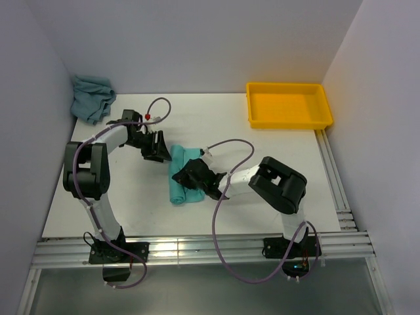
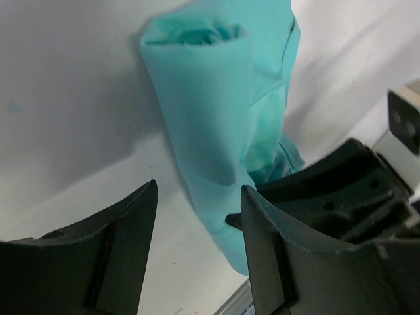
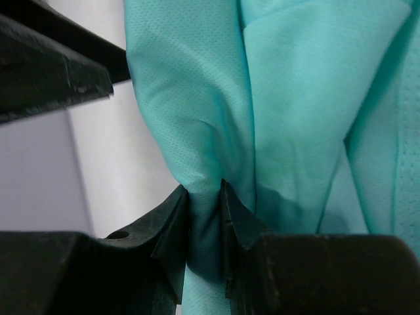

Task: Roll the t-shirts
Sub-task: Roll the tshirt

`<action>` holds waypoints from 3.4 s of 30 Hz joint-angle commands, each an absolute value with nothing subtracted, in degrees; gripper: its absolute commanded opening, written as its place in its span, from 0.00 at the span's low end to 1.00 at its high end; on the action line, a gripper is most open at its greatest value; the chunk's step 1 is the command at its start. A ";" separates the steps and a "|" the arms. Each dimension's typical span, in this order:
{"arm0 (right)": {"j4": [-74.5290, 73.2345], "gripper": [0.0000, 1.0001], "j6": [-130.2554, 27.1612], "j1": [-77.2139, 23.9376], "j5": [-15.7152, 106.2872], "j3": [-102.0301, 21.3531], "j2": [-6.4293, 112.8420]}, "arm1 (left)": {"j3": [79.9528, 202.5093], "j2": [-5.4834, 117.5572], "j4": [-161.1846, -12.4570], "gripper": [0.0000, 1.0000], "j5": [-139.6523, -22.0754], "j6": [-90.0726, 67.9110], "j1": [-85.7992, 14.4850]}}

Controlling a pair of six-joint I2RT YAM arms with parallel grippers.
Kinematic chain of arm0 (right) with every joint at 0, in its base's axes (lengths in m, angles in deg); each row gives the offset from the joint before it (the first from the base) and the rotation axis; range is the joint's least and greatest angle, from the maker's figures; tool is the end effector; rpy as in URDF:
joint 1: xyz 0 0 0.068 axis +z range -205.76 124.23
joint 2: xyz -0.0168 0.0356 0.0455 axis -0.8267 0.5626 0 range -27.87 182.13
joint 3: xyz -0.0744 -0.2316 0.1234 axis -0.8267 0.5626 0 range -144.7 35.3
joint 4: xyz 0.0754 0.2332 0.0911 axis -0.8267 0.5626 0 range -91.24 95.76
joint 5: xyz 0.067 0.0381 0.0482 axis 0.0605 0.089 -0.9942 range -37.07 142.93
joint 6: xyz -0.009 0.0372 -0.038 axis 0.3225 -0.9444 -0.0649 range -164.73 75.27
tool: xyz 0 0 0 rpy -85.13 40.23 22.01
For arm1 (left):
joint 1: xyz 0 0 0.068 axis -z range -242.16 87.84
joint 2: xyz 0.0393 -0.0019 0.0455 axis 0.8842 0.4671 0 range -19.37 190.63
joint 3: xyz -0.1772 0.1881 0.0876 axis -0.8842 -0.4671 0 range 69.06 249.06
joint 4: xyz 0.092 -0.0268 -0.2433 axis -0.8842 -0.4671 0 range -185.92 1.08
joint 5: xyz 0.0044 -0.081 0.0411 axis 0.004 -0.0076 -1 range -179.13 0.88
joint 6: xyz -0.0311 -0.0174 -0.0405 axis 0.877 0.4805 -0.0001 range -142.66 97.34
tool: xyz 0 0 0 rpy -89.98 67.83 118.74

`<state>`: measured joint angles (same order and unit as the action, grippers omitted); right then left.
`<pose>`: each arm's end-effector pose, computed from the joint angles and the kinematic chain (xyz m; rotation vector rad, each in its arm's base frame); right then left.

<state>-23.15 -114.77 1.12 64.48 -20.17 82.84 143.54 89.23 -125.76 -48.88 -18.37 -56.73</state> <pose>0.2207 0.3254 0.1334 0.3941 2.3061 1.0213 0.3699 -0.0583 0.1803 0.1923 2.6949 -1.0228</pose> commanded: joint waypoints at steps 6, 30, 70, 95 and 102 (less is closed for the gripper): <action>-46.40 0.08 -127.78 -0.48 59.26 -8.04 85.06 | 139.55 90.05 -119.52 0.59 -39.21 -18.45 -56.71; -49.69 0.27 -130.61 -1.01 57.76 -6.53 89.47 | 142.10 95.25 -116.25 0.02 -46.12 -10.01 -53.46; 40.59 0.51 -106.26 9.80 86.06 -72.02 102.11 | 147.02 88.91 -125.40 0.02 -69.26 -10.88 -49.50; 49.39 0.43 -107.49 12.97 80.88 -73.44 107.75 | 149.66 90.93 -124.52 0.27 -65.40 -9.21 -49.50; 30.43 0.15 -105.55 10.68 75.52 -58.95 96.95 | 150.19 89.62 -123.30 0.45 -62.15 -9.83 -49.68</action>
